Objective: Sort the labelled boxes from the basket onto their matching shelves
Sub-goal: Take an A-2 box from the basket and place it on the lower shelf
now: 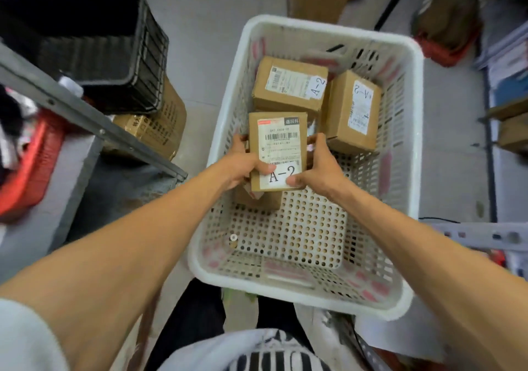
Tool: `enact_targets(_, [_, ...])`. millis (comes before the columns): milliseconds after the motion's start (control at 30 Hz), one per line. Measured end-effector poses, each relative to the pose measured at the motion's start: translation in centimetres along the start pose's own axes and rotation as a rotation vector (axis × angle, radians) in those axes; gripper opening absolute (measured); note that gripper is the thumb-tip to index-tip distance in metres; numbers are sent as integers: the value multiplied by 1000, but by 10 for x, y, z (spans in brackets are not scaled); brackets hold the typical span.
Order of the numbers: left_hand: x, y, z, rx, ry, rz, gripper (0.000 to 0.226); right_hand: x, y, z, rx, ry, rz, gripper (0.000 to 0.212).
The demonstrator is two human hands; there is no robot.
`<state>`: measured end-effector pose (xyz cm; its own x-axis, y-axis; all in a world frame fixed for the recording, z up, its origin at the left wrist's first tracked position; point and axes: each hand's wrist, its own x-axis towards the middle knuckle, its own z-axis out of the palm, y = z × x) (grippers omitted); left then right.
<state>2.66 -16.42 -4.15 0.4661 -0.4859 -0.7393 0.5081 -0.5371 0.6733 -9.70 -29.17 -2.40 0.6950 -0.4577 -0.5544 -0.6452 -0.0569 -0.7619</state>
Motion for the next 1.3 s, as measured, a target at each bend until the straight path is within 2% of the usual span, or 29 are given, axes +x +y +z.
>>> enact_targets(67, [-20, 26, -2, 28, -25, 59, 102, -20, -22, -13, 12, 52, -40, 84])
enact_targets(267, [-86, 96, -1, 95, -75, 344, 103, -82, -90, -37, 78, 236, -154, 66])
enact_targets(400, [-136, 131, -9, 114, -127, 468, 99, -133, -133, -39, 68, 344, -242, 61])
enact_targets(467, [-157, 138, -14, 127, -119, 504, 110, -158, -149, -39, 102, 384, -269, 58])
enact_targets(533, [-172, 143, -19, 170, -121, 543, 117, -180, -164, -39, 168, 397, -274, 49])
enact_targets(633, [-215, 146, -25, 181, -167, 619, 103, -216, -182, -39, 139, 386, -274, 32])
enact_targets(767, [-258, 136, -35, 178, -153, 708, 103, -264, -189, -34, -59, 428, -275, 48])
enact_targets(1000, [-336, 100, -42, 184, -140, 832, 106, -365, -176, -12, -389, 408, -222, 47])
enact_targets(1133, [-386, 51, -34, 107, -182, 818, 106, -425, -143, 9, -521, 428, -166, 60])
enact_targets(1300, [-444, -22, -17, 96, -243, 784, 107, -497, -97, 32, -644, 441, -111, 63])
